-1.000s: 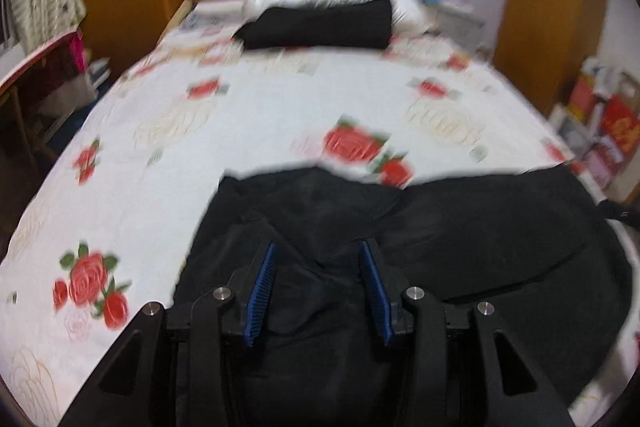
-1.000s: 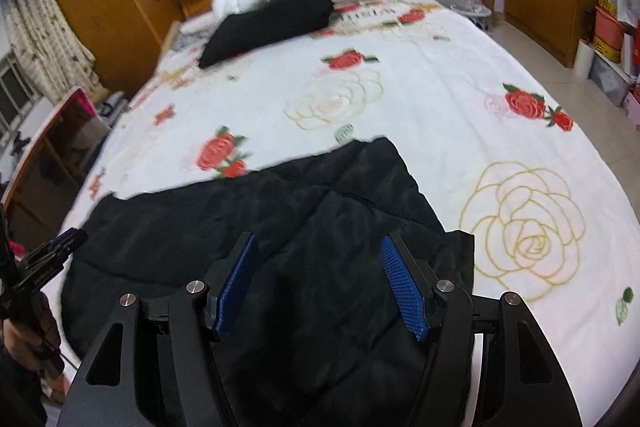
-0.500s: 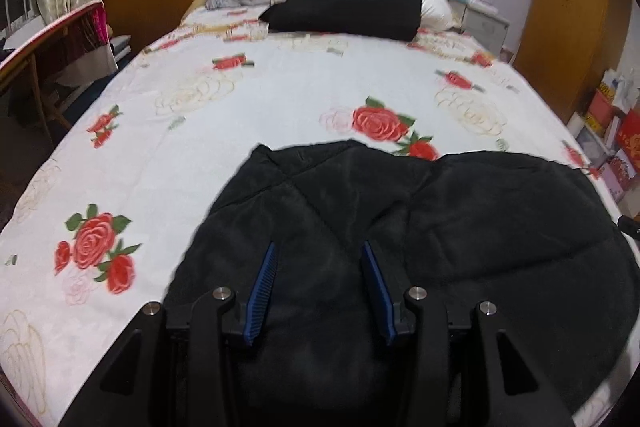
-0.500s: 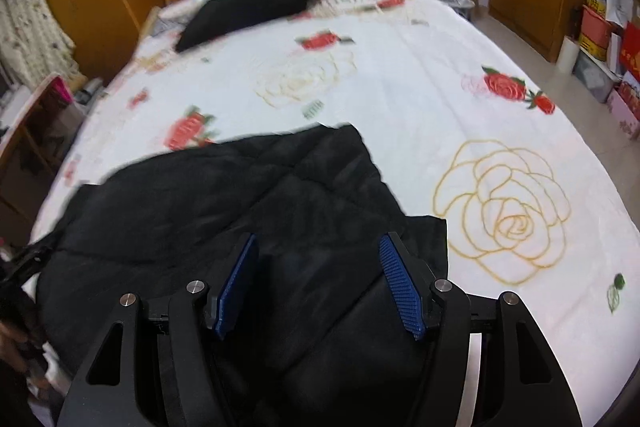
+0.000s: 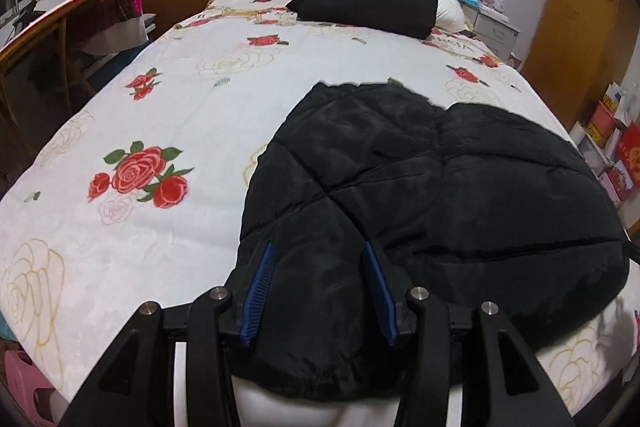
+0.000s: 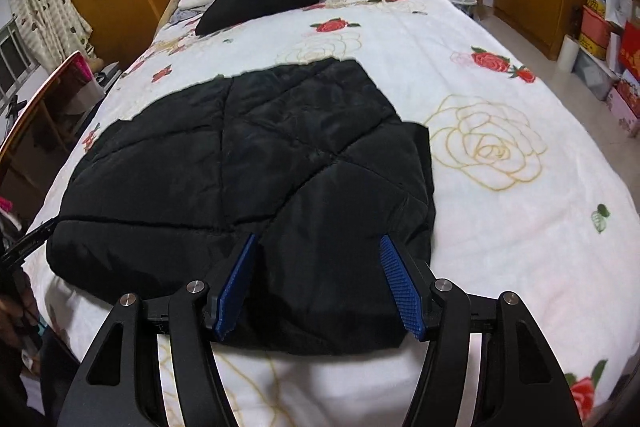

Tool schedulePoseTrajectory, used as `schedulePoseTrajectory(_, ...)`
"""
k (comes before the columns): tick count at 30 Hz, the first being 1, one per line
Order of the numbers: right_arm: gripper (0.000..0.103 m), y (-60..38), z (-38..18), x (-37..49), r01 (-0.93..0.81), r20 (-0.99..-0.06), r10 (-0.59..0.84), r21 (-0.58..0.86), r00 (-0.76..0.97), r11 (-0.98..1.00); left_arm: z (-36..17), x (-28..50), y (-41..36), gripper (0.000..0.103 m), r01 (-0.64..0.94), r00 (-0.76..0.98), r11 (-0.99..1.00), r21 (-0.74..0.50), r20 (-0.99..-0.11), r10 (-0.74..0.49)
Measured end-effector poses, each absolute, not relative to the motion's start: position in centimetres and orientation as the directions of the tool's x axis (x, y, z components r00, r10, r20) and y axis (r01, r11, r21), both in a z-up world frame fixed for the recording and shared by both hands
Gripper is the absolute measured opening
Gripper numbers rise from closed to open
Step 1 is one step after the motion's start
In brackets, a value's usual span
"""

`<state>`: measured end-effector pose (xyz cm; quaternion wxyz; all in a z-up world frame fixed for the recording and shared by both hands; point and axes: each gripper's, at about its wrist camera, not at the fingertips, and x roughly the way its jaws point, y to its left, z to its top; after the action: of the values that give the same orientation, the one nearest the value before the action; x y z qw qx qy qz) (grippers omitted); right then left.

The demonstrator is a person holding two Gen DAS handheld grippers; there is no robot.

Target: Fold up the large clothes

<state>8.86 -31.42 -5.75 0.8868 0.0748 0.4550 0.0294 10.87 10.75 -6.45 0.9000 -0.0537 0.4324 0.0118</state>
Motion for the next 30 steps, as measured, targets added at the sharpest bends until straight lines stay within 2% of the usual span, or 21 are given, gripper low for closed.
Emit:
schedulePoseTrajectory(7,0.063,-29.5,-1.5,4.4,-0.048,-0.737,0.144,0.149,0.660,0.988,-3.0,6.3,9.1,0.049,-0.015,0.676,0.992,-0.128,-0.732,-0.084)
schedulePoseTrajectory(9,0.063,-28.7,-0.5,2.7,-0.060,-0.717,0.148,0.147,0.681,0.987,-2.0,4.9,8.4,0.053,0.000,0.693,0.992,-0.128,-0.715,-0.093)
schedulePoseTrajectory(11,0.063,-27.9,0.1,1.3,-0.066,-0.705,0.153,0.149,0.692,0.987,-1.1,3.5,7.9,0.064,0.015,0.709,0.990,-0.139,-0.697,-0.109)
schedulePoseTrajectory(14,0.064,-26.5,0.7,-0.6,-0.080,-0.692,0.147,0.128,0.707,0.989,0.2,1.4,7.1,0.069,0.034,0.719,0.985,-0.169,-0.680,-0.142)
schedulePoseTrajectory(16,0.065,-25.6,0.8,-1.5,-0.087,-0.695,0.136,0.106,0.706,0.991,0.7,0.4,6.5,0.070,0.052,0.716,0.985,-0.164,-0.681,-0.151)
schedulePoseTrajectory(19,0.072,-24.5,0.6,-2.9,-0.095,-0.702,0.134,0.095,0.699,0.991,0.9,-1.0,5.8,0.076,0.062,0.710,0.987,-0.148,-0.688,-0.148)
schedulePoseTrajectory(30,0.077,-22.4,-0.5,-4.8,-0.098,-0.724,0.145,0.106,0.674,0.989,-0.1,-3.1,4.6,0.088,0.037,0.667,0.989,-0.142,-0.733,-0.130)
